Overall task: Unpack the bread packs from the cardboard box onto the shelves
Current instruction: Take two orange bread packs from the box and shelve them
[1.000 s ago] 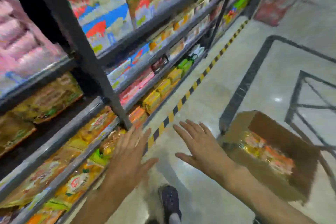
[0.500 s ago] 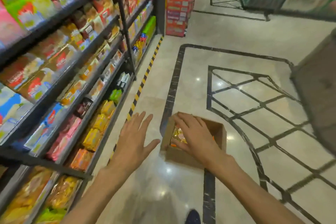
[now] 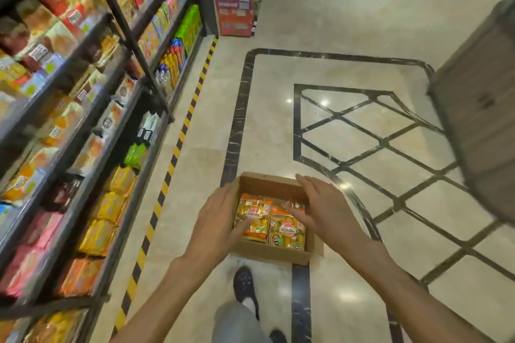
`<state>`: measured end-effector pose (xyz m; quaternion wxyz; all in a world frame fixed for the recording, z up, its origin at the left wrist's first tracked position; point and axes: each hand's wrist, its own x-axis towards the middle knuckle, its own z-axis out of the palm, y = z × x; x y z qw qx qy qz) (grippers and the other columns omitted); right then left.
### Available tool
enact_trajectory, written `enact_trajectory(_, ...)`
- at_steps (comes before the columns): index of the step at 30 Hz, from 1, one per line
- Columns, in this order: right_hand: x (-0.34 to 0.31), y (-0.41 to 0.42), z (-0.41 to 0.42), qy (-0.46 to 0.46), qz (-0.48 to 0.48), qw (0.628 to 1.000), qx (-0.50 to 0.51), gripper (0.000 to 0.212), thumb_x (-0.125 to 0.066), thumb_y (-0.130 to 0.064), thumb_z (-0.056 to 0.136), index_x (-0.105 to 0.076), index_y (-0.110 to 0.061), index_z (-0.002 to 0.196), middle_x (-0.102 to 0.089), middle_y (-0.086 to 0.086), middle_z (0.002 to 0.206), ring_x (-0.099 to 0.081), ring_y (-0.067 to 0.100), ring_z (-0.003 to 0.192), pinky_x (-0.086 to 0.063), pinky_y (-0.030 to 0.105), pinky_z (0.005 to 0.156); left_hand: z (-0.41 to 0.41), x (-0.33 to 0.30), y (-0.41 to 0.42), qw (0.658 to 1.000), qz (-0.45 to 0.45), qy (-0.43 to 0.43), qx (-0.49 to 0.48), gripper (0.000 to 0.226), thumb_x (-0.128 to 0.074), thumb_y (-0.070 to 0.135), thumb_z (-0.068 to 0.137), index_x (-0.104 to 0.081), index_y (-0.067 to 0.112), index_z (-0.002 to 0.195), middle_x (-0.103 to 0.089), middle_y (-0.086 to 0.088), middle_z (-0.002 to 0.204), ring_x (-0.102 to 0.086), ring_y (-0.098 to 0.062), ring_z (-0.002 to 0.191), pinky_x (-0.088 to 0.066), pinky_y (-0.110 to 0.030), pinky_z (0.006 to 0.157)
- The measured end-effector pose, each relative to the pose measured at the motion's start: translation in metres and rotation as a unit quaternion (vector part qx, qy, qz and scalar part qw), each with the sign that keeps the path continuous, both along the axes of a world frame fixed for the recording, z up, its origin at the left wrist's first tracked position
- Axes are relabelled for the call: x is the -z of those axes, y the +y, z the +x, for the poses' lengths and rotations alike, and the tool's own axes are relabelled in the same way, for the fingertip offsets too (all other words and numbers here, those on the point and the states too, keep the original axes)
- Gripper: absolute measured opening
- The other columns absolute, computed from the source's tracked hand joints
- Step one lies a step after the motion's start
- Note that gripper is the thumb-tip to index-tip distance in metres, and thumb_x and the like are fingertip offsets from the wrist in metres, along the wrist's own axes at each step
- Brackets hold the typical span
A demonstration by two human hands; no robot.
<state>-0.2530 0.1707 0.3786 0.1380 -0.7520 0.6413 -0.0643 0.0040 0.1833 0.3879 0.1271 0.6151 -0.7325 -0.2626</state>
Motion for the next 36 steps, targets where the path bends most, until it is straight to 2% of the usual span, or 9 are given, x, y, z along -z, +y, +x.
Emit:
enact_trajectory(3, 0.032, -0.03, -0.014, -0.017, 0.024, 0.999, 0.017, 0.076, -0.059, -0.062, 0.092, -0.033, -0.028, 0.156, -0.054, -0.001, 0.15, -0.051, 0.021, 0.135, -0.043, 0.04, 0.113, -0.014, 0.043, -0.041, 0.999, 0.042, 0.011, 0.005, 0.078, -0.07, 0.048, 0.094, -0.028, 0.033, 0.158, -0.04, 0.007, 0.161, -0.038, -0.015, 0.147, -0.028, -0.03, 0.122)
enact_trajectory(6, 0.08, -0.064, -0.025, -0.026, 0.066, 0.997, 0.032, 0.077, -0.056, -0.065, 0.091, -0.029, -0.033, 0.155, -0.058, -0.006, 0.144, -0.054, 0.016, 0.13, -0.047, 0.042, 0.109, -0.026, 0.099, -0.083, 0.995, 0.093, 0.034, 0.006, 0.067, -0.067, 0.052, 0.094, -0.033, 0.041, 0.151, -0.047, 0.013, 0.153, -0.048, -0.011, 0.139, -0.043, -0.037, 0.116)
enact_trajectory(11, 0.179, -0.117, -0.032, -0.014, 0.123, 0.99, 0.068, 0.08, -0.063, -0.057, 0.093, -0.029, -0.029, 0.159, -0.046, -0.004, 0.158, -0.046, 0.02, 0.143, -0.039, 0.043, 0.119, -0.037, 0.212, -0.146, 0.988, 0.153, 0.018, -0.018, 0.06, -0.07, 0.049, 0.092, -0.04, 0.04, 0.144, -0.057, 0.013, 0.141, -0.057, -0.014, 0.129, -0.052, -0.04, 0.107)
enact_trajectory(13, 0.22, -0.133, -0.032, -0.022, 0.165, 0.984, 0.071, 0.079, -0.064, -0.055, 0.094, -0.027, -0.032, 0.16, -0.042, -0.004, 0.161, -0.043, 0.022, 0.146, -0.035, 0.044, 0.12, -0.037, 0.259, -0.162, 0.984, 0.176, 0.019, -0.029, 0.061, -0.067, 0.052, 0.094, -0.038, 0.041, 0.146, -0.057, 0.012, 0.141, -0.057, -0.014, 0.13, -0.052, -0.042, 0.107)
enact_trajectory(19, 0.353, -0.165, -0.032, -0.01, 0.221, 0.974, 0.046, 0.076, -0.064, -0.053, 0.095, -0.027, -0.035, 0.159, -0.049, -0.002, 0.157, -0.05, 0.025, 0.14, -0.045, 0.046, 0.114, -0.046, 0.408, -0.195, 0.967, 0.24, 0.011, -0.09, 0.064, -0.065, 0.058, 0.092, -0.036, 0.043, 0.147, -0.056, 0.011, 0.145, -0.058, -0.017, 0.131, -0.052, -0.047, 0.108)
enact_trajectory(23, 0.452, -0.166, -0.044, -0.015, 0.235, 0.971, 0.042, 0.078, -0.062, -0.054, 0.095, -0.026, -0.031, 0.161, -0.055, 0.003, 0.151, -0.057, 0.027, 0.131, -0.049, 0.045, 0.107, -0.051, 0.523, -0.207, 0.952, 0.271, 0.016, -0.141, 0.071, -0.056, 0.078, 0.086, -0.037, 0.046, 0.146, -0.058, 0.014, 0.143, -0.061, -0.014, 0.128, -0.053, -0.047, 0.107)
enact_trajectory(28, 0.56, -0.165, -0.06, -0.023, 0.255, 0.966, 0.022, 0.076, -0.06, -0.055, 0.095, -0.031, -0.028, 0.16, -0.051, 0.005, 0.155, -0.052, 0.028, 0.138, -0.046, 0.048, 0.111, -0.066, 0.641, -0.221, 0.934, 0.279, -0.065, -0.214, 0.083, -0.075, 0.046, 0.09, -0.031, 0.015, 0.154, -0.05, -0.012, 0.147, -0.051, -0.035, 0.135, -0.048, -0.052, 0.107)
enact_trajectory(32, 0.622, -0.156, -0.068, -0.046, 0.26, 0.964, 0.01, 0.075, -0.057, -0.055, 0.095, -0.036, -0.021, 0.158, -0.055, 0.01, 0.151, -0.054, 0.032, 0.135, -0.048, 0.051, 0.107, -0.077, 0.709, -0.228, 0.907, 0.319, -0.084, -0.263, 0.111, -0.076, 0.048, 0.088, -0.004, 0.01, 0.163, -0.024, -0.017, 0.166, -0.03, -0.041, 0.151, -0.033, -0.058, 0.119)
enact_trajectory(36, 0.652, -0.151, -0.071, -0.049, 0.278, 0.958, 0.047, 0.074, -0.059, -0.053, 0.097, -0.034, -0.023, 0.159, -0.05, 0.009, 0.154, -0.049, 0.032, 0.14, -0.043, 0.052, 0.111, -0.084, 0.74, -0.237, 0.885, 0.315, -0.137, -0.315, 0.121, -0.077, 0.061, 0.081, -0.007, 0.004, 0.162, -0.033, -0.018, 0.161, -0.032, -0.04, 0.147, -0.031, -0.054, 0.119)
